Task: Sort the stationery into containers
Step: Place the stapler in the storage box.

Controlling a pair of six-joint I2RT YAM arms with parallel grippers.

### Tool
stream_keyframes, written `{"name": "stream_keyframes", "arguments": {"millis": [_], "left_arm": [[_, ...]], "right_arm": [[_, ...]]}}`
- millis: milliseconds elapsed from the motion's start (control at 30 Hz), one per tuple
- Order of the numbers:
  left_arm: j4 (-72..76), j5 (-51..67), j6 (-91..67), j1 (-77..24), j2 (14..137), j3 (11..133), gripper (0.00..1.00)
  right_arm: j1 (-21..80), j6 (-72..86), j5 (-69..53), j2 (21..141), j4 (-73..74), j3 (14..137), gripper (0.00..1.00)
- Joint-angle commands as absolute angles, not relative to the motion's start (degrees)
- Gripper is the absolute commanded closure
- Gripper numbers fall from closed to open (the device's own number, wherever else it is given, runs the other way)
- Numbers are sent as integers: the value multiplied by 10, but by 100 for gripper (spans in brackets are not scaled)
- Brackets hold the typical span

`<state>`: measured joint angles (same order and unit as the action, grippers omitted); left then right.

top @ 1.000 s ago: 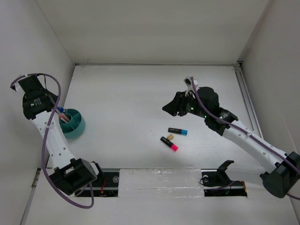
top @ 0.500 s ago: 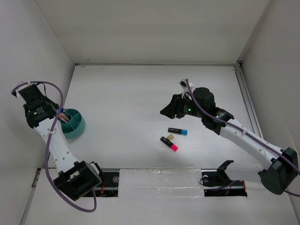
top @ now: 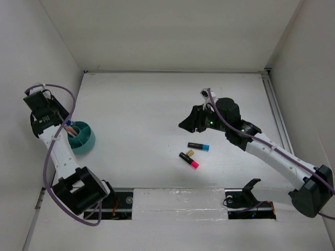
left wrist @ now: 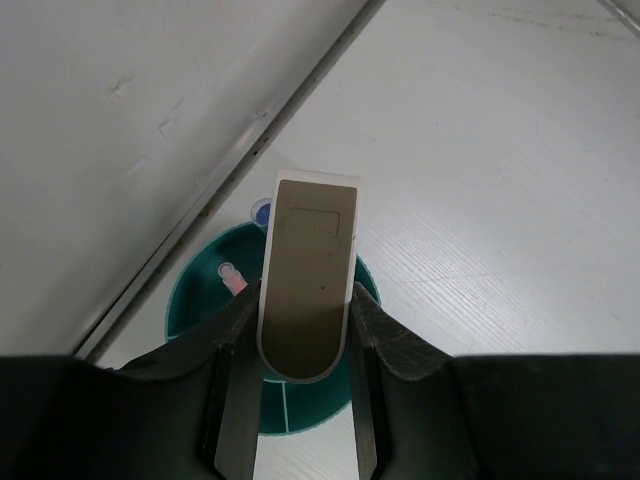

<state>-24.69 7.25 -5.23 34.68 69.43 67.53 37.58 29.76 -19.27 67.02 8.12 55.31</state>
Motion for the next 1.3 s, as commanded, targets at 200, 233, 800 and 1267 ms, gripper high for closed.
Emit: {"name": "stream_keyframes", "arguments": {"millis": [200, 233, 800, 1267], "left_arm": [[-221, 123, -10, 339, 712, 713, 100], [-215, 118, -10, 344, 707, 713, 100], [-203, -123, -97, 362, 535, 513, 100], [-176, -113, -98, 362, 569, 501, 100]], "right_arm": [[375, 289, -175, 647, 43, 546, 48], [375, 289, -175, 647, 43, 546, 48], [375, 289, -187, 642, 43, 546, 49], [375, 284, -192, 636, 43, 541, 49]]}}
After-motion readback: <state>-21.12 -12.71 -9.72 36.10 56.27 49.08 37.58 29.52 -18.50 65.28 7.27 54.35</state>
